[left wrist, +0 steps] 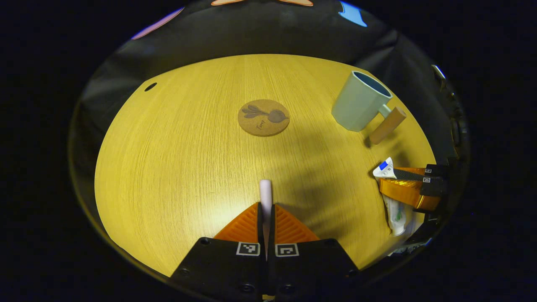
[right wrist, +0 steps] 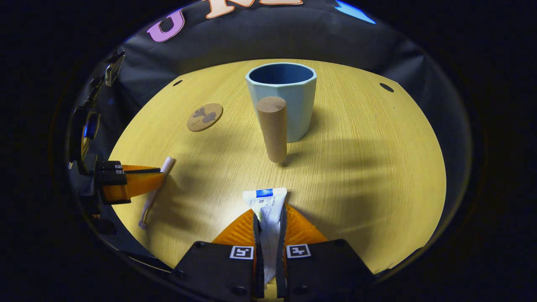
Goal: Put the toothbrush and toothpaste on the desktop into the cup, then pick up the cup and place it on the coaster on the desktop.
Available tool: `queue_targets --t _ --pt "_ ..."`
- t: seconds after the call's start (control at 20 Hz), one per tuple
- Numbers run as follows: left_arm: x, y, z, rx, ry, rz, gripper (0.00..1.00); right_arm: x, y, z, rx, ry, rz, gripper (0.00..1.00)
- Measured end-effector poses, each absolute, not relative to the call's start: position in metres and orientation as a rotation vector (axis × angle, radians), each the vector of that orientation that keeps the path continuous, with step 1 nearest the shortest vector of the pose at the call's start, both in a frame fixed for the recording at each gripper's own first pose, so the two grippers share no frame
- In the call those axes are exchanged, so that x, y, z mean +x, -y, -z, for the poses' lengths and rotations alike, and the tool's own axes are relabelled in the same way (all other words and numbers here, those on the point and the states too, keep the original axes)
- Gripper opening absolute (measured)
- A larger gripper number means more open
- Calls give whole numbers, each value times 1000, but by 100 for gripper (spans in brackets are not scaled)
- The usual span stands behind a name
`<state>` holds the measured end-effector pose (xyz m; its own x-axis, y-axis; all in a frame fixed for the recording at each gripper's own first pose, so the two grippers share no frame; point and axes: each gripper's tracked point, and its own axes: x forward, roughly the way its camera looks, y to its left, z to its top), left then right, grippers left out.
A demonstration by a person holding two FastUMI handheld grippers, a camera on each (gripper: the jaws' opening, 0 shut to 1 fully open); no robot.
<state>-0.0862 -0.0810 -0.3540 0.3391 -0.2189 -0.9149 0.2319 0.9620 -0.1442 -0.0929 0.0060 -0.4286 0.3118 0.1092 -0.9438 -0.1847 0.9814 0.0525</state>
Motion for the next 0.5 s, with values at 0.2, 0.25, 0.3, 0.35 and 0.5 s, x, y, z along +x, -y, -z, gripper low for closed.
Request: queue_targets --t 0.2,0.25,0.3,0.35,0.5 --pt "-88 79 353 21 -1179 293 0 -94 -10 425 -41 -1214 -206 14" --pt "-87 79 353 19 -1164 289 0 -94 -10 419 -37 -1193 -207 14" --pt "-86 77 350 9 -1150 287 0 -94 -12 415 -36 -1179 -219 14" --pt "-86 76 345 -1 -1140 286 0 -94 -15 409 -30 -1156 -231 14" --pt "-81 75 318 -24 -1071 294 0 -93 -23 388 -7 -1090 -262 14"
